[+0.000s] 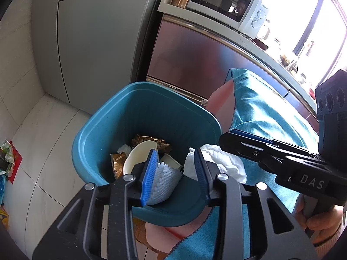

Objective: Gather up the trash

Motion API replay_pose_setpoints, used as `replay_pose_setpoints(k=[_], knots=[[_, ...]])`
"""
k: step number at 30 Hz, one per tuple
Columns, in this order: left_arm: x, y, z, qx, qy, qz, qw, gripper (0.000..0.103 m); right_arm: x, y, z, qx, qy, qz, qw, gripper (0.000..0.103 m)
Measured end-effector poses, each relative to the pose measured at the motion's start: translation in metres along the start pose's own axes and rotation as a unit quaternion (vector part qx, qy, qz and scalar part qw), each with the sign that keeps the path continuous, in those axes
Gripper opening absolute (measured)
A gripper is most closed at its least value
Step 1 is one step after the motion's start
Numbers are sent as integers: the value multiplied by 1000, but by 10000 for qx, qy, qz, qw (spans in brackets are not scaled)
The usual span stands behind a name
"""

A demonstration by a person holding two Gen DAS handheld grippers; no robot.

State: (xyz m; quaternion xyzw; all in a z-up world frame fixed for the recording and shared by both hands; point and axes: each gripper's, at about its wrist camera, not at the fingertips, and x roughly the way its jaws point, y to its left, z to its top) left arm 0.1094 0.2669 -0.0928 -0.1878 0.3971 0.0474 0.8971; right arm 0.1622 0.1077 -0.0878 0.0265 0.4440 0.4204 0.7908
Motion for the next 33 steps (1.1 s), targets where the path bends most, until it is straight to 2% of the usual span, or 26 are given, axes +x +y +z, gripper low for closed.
replay_pose_setpoints(k=[2, 6, 8, 9, 11, 12, 15, 19, 23, 27, 33], knots=[[-7, -1, -1, 49, -111, 17, 9999, 41, -5, -1, -2, 13, -50, 36, 10000, 28], [-26, -5, -3, 199, -385, 13, 9991, 57, -22, -4, -10, -36, -237, 62, 9997, 46], [-35, -9, -5, 269, -524, -35, 9983, 66, -34, -6, -14, -51, -354, 26, 9994, 49], [-41, -11, -7, 311, -604, -55, 9977, 68, -40, -8, -17, -69, -422, 3, 9991, 53], [-51, -15, -10, 411, -781, -114, 9960, 84, -55, -10, -23, -119, -585, -92, 9982, 60], [-56, -18, -12, 451, -878, -148, 9950, 87, -63, -12, -27, -156, -683, -125, 9975, 66], [-73, -29, -19, 589, -1171, -235, 9911, 98, -87, -16, -40, -260, -944, -300, 9947, 73], [-91, -50, -30, 827, -1504, -309, 9847, 97, -125, -26, -65, -311, -1376, -665, 9878, 83], [-103, -75, -42, 996, -1747, -361, 9789, 97, -164, -33, -99, -195, -1887, -1222, 9742, 94], [-107, -105, -52, 1152, -1863, -528, 9743, 97, -201, -43, -138, 71, -2375, -1982, 9509, 96], [-103, -156, -70, 1417, -1911, -797, 9680, 97, -251, -70, -185, 621, -2937, -2817, 9113, 96]])
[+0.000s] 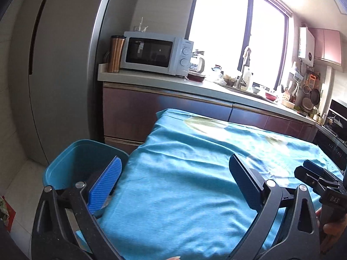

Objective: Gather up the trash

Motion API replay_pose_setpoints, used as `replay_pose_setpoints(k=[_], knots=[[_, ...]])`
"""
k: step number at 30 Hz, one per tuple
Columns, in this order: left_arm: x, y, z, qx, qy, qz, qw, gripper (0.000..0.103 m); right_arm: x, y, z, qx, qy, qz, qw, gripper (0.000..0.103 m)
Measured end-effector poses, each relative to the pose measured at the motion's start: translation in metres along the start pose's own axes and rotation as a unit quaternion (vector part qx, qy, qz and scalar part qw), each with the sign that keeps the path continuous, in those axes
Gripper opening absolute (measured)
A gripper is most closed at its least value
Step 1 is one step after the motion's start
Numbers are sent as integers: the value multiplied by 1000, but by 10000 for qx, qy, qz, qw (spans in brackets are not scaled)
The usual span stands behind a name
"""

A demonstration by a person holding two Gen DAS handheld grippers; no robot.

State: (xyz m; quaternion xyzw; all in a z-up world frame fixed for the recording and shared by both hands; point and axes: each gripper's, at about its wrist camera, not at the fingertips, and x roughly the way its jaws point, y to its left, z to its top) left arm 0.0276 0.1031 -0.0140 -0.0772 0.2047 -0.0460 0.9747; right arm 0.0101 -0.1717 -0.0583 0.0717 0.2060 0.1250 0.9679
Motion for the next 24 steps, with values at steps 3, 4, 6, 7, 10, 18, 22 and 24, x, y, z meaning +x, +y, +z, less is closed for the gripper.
replay_pose_setpoints(k=[3, 4, 6, 7, 10, 18, 22, 24], knots=[[1, -24, -3, 117, -91, -76, 9999, 97, -14, -24, -2, 96, -253, -386, 9989, 96], [1, -31, -5, 157, -106, -83, 9998, 97, -18, -30, -3, 137, -306, -482, 9983, 96], [0, -43, -8, 254, -166, -85, 9995, 97, -28, -41, -6, 206, -419, -604, 9971, 96], [-1, -49, -9, 312, -212, -114, 9992, 97, -33, -46, -7, 234, -452, -655, 9966, 96], [-7, -61, -10, 478, -406, -60, 9980, 97, -44, -53, -8, 242, -627, -815, 9944, 96], [-19, -77, -19, 684, -576, 37, 9960, 97, -59, -53, -11, 113, -893, -952, 9914, 96], [-21, -76, -18, 672, -552, 59, 9962, 97, -65, -48, -12, 62, -975, -977, 9904, 96], [-23, -75, -18, 669, -577, 76, 9961, 97, -69, -45, -12, 12, -1015, -979, 9900, 96]])
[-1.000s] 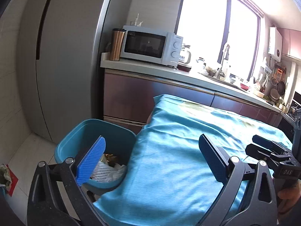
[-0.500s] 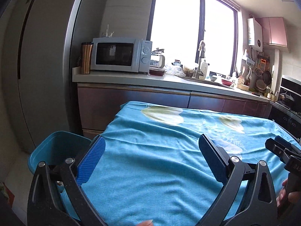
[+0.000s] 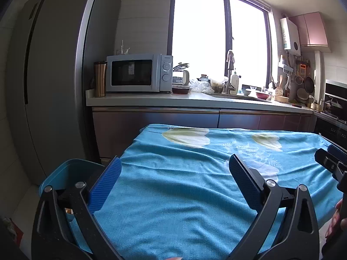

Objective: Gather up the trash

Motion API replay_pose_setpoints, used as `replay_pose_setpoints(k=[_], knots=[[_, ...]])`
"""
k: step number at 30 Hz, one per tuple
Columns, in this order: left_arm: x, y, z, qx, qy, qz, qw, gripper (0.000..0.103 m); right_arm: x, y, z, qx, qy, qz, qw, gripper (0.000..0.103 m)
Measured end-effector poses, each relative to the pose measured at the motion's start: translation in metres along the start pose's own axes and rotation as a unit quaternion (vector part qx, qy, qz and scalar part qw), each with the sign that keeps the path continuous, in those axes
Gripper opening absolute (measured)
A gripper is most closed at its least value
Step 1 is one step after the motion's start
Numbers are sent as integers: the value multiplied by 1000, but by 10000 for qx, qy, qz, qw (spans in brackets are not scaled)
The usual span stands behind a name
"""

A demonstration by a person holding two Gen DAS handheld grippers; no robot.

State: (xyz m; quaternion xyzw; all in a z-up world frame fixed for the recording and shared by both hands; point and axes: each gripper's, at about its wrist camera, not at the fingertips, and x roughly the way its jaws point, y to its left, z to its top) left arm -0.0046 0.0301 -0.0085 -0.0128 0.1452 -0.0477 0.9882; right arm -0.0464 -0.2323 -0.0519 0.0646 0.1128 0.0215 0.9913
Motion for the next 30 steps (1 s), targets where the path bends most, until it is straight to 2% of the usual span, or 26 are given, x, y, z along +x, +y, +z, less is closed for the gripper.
replay_pose_setpoints(k=[30], knots=[[-19, 15, 0, -135, -131, 137, 9997, 97, -8, 28, 5, -260, -14, 201, 9995, 96]])
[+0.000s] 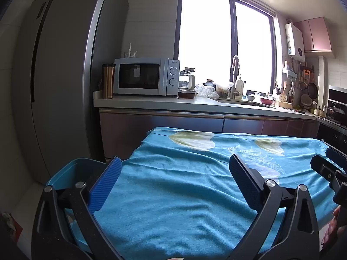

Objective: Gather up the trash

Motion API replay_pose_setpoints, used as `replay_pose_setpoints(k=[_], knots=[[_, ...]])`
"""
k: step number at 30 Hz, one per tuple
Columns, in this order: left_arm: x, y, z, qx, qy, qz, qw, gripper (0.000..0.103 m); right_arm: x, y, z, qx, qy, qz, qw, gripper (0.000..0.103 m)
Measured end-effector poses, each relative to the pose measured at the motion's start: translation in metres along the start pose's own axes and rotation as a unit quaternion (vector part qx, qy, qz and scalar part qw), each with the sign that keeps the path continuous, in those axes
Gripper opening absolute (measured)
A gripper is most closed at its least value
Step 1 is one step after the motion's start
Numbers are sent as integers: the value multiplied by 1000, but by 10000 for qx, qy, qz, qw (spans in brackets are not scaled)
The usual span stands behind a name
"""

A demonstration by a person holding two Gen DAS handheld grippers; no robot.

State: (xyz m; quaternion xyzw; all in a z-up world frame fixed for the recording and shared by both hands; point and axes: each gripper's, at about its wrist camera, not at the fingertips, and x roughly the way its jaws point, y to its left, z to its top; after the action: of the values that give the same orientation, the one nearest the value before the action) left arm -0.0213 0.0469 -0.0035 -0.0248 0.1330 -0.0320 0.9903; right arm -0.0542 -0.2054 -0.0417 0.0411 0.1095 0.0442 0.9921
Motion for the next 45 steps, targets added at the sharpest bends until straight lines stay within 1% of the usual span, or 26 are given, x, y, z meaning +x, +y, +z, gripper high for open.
replay_pose_setpoints(k=[45], knots=[[6, 4, -2, 37, 42, 71, 10000, 97, 6, -4, -2, 54, 33, 36, 10000, 96]])
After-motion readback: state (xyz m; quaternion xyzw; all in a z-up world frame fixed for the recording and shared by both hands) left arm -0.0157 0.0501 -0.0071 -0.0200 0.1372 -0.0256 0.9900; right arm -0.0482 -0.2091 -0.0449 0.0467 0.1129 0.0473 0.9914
